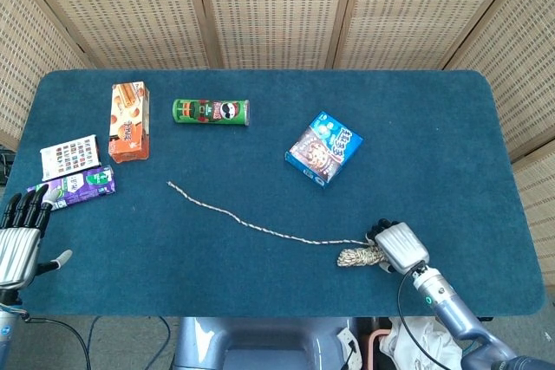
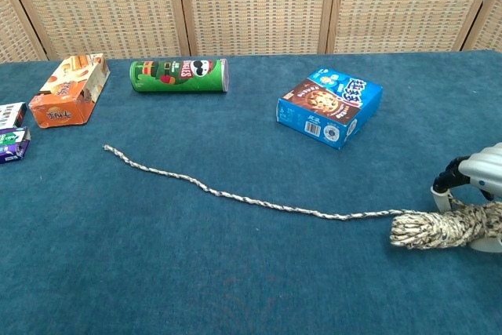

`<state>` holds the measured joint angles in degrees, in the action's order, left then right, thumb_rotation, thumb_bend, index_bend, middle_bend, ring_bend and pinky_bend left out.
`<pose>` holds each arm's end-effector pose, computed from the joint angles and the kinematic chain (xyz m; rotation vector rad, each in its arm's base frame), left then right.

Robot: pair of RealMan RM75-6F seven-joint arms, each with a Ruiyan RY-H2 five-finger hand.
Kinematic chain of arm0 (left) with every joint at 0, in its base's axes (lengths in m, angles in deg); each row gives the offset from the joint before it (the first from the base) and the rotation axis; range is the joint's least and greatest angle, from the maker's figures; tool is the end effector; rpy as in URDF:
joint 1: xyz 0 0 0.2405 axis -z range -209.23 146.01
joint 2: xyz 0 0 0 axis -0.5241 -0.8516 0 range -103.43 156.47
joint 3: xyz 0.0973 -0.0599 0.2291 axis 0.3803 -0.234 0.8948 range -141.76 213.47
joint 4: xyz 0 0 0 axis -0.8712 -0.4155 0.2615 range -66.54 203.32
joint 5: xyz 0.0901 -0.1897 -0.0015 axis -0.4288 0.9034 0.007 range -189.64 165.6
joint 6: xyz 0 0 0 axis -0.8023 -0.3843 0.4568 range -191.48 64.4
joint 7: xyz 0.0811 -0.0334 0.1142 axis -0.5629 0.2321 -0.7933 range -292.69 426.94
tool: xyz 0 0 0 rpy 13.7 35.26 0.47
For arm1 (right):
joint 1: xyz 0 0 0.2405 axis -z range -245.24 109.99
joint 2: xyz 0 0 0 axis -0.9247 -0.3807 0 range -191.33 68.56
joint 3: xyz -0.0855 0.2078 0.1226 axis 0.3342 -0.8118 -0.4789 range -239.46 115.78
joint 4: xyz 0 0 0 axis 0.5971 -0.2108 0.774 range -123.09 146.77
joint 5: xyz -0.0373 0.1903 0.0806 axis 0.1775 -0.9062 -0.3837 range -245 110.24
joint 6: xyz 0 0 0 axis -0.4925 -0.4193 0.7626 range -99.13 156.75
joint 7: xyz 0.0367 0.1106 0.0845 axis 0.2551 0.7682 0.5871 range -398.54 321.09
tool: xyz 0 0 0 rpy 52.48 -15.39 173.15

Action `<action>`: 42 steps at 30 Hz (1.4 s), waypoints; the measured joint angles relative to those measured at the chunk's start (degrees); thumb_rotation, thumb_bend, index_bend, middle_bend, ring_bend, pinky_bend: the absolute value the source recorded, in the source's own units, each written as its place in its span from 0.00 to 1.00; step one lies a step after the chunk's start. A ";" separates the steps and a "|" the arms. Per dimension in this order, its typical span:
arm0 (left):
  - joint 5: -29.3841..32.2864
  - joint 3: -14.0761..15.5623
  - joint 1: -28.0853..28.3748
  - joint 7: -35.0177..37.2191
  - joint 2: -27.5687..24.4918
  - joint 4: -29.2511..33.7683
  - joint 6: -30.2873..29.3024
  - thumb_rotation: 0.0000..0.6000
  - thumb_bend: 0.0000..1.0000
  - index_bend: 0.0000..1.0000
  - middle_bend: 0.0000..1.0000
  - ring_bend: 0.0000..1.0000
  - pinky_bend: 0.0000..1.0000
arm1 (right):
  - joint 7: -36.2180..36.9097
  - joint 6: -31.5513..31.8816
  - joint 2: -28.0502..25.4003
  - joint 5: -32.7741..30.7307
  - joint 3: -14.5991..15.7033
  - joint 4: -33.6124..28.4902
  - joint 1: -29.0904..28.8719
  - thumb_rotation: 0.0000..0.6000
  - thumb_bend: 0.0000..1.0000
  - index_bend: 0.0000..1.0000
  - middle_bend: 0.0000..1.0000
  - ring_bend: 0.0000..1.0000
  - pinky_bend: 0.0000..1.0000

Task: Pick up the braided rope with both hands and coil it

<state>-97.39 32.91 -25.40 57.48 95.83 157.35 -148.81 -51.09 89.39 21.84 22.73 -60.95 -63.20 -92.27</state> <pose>-0.3111 0.1891 0.1362 -1.4276 -0.7871 -0.8175 -0.2750 -0.2594 0.0080 2.0073 -0.7323 0.6946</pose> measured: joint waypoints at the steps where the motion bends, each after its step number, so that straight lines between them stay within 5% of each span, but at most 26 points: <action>1: 0.09 -0.02 0.02 -0.06 0.06 -0.05 0.07 1.00 0.00 0.00 0.00 0.00 0.00 | 0.50 0.71 0.28 0.38 0.03 0.57 0.06 1.00 0.30 0.58 0.52 0.38 0.60; 14: 0.64 -1.58 5.46 -1.36 2.50 -5.18 6.50 1.00 0.00 0.00 0.00 0.00 0.00 | 6.53 8.31 0.25 3.93 -0.16 0.50 0.57 1.00 0.43 0.63 0.57 0.42 0.64; 18: -1.67 -2.70 10.38 1.87 4.46 -10.20 9.90 1.00 0.10 0.01 0.00 0.00 0.00 | 7.05 10.11 -0.87 4.41 -0.57 -2.33 0.72 1.00 0.43 0.63 0.57 0.42 0.64; 30: -6.64 -3.91 26.98 6.73 15.82 -28.39 23.85 1.00 0.21 0.35 0.00 0.00 0.00 | 8.17 12.87 -1.59 5.79 -0.24 -4.43 1.48 1.00 0.45 0.63 0.57 0.42 0.64; 42: -4.83 -3.54 34.02 11.68 27.12 -40.43 30.31 1.00 0.26 0.42 0.00 0.00 0.00 | 9.20 12.74 -2.07 4.87 -0.65 -4.35 1.37 1.00 0.47 0.63 0.57 0.42 0.64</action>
<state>-102.23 29.37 8.62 69.16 122.95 116.92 -118.50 -41.89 102.13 19.78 27.60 -61.60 -67.54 -90.90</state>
